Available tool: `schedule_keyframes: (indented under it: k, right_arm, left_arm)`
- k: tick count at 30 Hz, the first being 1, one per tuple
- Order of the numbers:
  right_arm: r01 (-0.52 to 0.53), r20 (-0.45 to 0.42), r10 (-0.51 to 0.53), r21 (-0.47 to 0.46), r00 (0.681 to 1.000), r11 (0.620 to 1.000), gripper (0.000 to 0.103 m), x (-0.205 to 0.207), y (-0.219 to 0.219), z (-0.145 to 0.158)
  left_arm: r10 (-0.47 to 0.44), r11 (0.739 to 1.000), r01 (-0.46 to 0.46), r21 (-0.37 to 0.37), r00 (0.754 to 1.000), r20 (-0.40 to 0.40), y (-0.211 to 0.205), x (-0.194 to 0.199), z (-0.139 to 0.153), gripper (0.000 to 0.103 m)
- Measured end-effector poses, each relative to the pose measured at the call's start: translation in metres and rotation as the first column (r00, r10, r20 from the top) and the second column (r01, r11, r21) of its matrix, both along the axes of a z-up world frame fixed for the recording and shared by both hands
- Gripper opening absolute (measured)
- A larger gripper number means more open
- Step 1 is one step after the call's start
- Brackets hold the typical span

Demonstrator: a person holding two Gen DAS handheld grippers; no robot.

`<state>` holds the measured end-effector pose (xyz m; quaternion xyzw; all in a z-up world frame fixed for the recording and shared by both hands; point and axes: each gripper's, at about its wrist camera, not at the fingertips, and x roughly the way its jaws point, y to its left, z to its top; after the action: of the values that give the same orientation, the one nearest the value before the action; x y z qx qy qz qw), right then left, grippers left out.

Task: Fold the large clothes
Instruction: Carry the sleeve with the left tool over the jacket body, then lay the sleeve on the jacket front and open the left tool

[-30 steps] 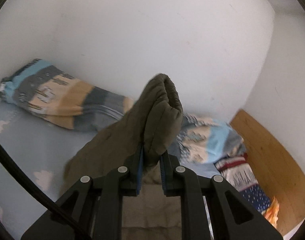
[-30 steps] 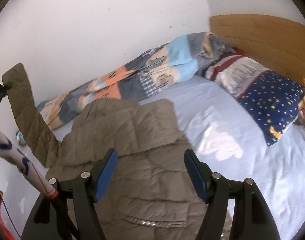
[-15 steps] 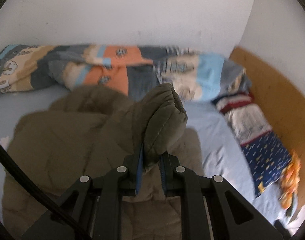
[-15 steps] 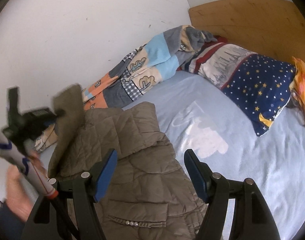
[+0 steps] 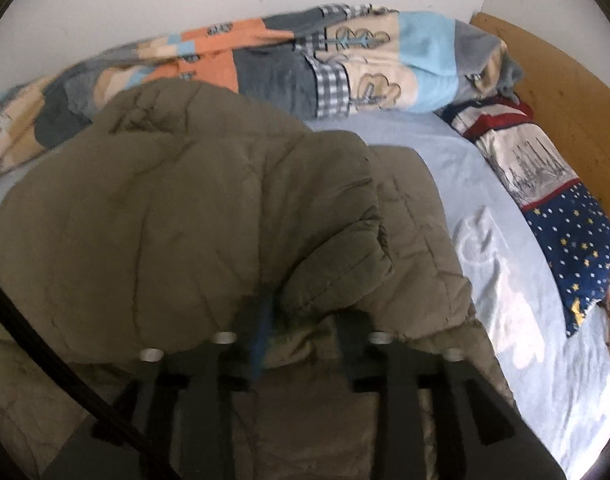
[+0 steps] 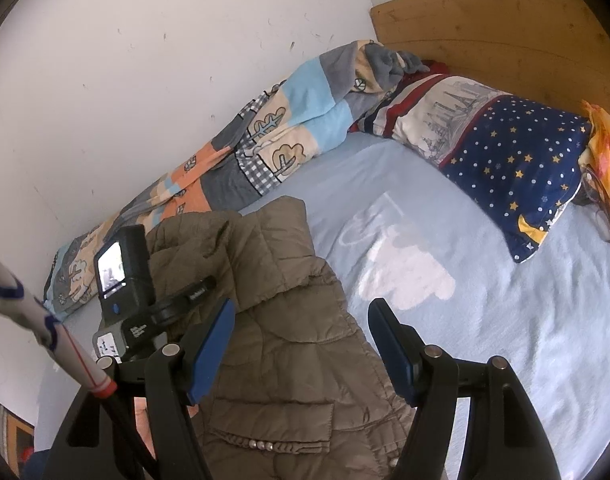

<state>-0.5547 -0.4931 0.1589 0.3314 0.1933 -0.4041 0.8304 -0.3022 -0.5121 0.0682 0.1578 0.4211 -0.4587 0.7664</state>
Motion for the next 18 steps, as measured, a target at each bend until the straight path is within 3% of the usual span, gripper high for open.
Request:
schedule_keyframes:
  k: [1,2,7,10,14,18]
  right_arm:
    - [0.0,-0.003,0.0,-0.001,1.0,1.0,0.074,0.001,0.001,0.0]
    - [0.001,-0.005,-0.001,0.0,1.0,1.0,0.074,0.002,0.0,-0.001]
    - [0.006,-0.014,-0.006,0.005,1.0,1.0,0.074,0.006,-0.001,-0.003]
    - [0.007,-0.013,-0.007,0.004,1.0,1.0,0.074,0.006,-0.001,-0.004]
    - [0.001,-0.015,-0.001,0.003,1.0,1.0,0.074,0.007,-0.001,-0.004]
    - [-0.003,-0.021,0.003,0.005,1.0,1.0,0.074,0.009,-0.001,-0.006]
  left_arm:
    - [-0.009,1.0,0.009,0.0,1.0,-0.015,0.001,-0.001,0.0,0.065]
    - [-0.019,1.0,0.019,-0.01,0.999,-0.027,0.003,-0.003,0.001,0.069]
    - [-0.073,0.996,0.072,-0.053,0.997,-0.029,0.021,-0.015,0.017,0.069]
    - [-0.06,0.995,0.061,-0.077,0.998,0.012,0.042,-0.007,0.033,0.069]
    - [0.04,0.996,-0.035,-0.085,0.998,0.055,0.077,0.036,0.048,0.07]
    - [0.222,0.974,-0.219,-0.054,0.973,0.056,0.119,0.102,0.046,0.069]
